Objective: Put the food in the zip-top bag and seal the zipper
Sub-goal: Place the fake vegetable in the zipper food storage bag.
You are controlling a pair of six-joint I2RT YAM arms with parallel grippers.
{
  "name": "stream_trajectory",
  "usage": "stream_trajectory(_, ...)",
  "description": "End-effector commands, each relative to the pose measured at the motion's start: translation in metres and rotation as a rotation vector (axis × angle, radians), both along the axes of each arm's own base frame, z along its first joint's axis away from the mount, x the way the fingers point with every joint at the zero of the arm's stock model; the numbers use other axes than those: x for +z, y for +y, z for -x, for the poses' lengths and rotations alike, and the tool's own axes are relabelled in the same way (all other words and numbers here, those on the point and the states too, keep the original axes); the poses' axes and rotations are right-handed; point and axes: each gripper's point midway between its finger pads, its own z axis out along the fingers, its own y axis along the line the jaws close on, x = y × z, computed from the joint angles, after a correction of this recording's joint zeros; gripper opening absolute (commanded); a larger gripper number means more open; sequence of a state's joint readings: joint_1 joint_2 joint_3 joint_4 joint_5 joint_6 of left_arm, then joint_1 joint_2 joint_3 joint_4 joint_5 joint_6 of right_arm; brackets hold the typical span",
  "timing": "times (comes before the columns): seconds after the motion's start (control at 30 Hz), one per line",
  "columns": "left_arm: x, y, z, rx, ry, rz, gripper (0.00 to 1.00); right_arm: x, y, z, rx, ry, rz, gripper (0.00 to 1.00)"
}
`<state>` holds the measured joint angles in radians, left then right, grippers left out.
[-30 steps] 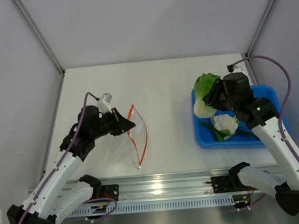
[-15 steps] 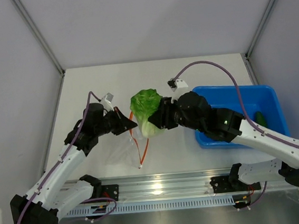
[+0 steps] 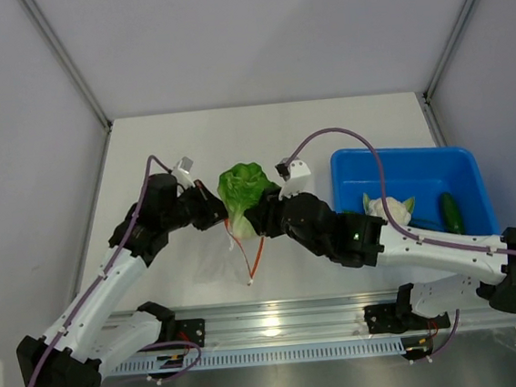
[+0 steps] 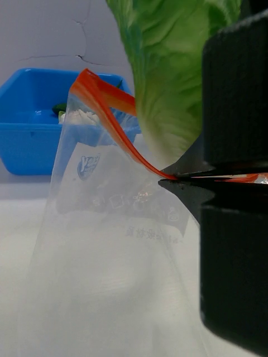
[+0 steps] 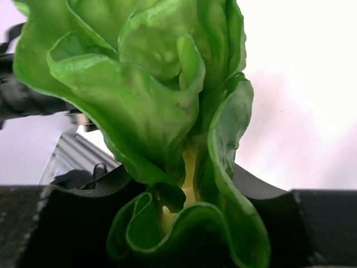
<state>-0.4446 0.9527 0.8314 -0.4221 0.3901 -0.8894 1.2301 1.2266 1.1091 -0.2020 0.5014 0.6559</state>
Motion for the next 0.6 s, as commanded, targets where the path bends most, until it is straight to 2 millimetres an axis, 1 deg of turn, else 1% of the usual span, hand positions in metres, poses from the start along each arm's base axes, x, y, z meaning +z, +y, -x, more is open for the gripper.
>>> stream_trajectory(0.0, 0.035, -0.004, 0.005, -0.015, -0.055, 0.075, 0.01, 0.009, -0.008, -0.014, -0.133, -0.029, -0.079, 0.31)
stream_trajectory(0.03, 0.036, -0.004, 0.006, -0.013, -0.052, 0.081, 0.01, 0.009, -0.009, -0.013, -0.134, -0.029, -0.082, 0.31)
stream_trajectory(0.1, 0.038, -0.006, 0.008, -0.020, -0.048, 0.100, 0.01, 0.001, -0.012, -0.012, -0.156, 0.000, -0.068, 0.31)
stream_trajectory(0.23, 0.042, -0.008, 0.010, -0.028, -0.048, 0.134, 0.00, -0.019, -0.010, -0.004, -0.144, 0.049, -0.043, 0.31)
stream_trajectory(0.4, 0.050, -0.008, 0.011, -0.020, -0.072, 0.168, 0.01, -0.029, 0.008, 0.020, -0.035, 0.127, -0.065, 0.31)
stream_trajectory(0.43, 0.053, -0.007, 0.014, -0.021, -0.090, 0.175, 0.01, -0.037, 0.008, 0.024, -0.029, 0.149, -0.036, 0.31)
stream_trajectory(0.47, 0.056, -0.006, 0.014, -0.018, -0.105, 0.180, 0.01, -0.035, 0.011, 0.028, -0.011, 0.167, -0.039, 0.31)
stream_trajectory(0.53, 0.060, -0.005, 0.017, -0.019, -0.127, 0.188, 0.01, -0.045, 0.014, 0.036, 0.015, 0.212, 0.000, 0.32)
stream_trajectory(0.57, 0.062, -0.004, 0.019, -0.023, -0.136, 0.192, 0.01, -0.043, 0.020, 0.038, 0.028, 0.230, 0.004, 0.32)
